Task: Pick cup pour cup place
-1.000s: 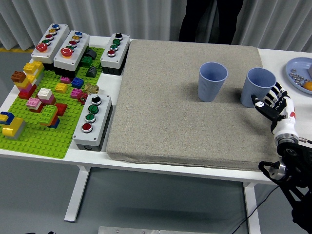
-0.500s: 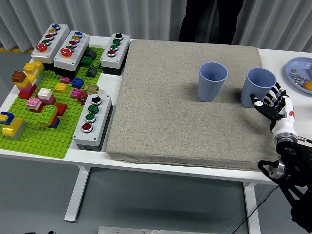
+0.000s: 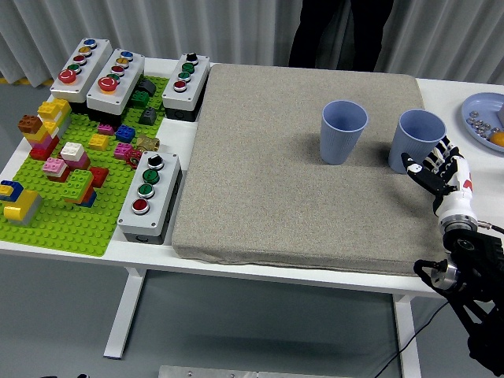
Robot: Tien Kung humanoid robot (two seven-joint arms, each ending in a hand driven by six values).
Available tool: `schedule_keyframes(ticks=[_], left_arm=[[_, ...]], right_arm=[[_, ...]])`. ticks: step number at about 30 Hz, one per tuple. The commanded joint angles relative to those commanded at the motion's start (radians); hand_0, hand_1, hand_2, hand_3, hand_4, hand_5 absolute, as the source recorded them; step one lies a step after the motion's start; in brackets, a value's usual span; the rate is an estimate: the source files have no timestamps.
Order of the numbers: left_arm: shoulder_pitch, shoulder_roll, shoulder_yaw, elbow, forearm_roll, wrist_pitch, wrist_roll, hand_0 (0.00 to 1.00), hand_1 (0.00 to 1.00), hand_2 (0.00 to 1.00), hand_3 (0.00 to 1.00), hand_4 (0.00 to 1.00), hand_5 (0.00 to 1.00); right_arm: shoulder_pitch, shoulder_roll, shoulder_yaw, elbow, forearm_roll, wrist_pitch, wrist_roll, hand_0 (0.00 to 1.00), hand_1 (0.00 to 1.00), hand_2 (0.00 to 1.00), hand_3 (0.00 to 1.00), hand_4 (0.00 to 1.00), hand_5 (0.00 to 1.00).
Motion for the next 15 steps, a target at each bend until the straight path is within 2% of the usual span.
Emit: schedule_keyframes(ticks=[15], left_arm=[[-0.001,0.0,0.001,0.0,0.001,0.0,0.0,0.77,0.792,0.842,0.748,0.512,0.961]], right_arm=[[0.005,0.003,-0.001,-0.008,0.001,0.002,-0.001,0.872,0.827,0.911,0.879,0.8,0.317]])
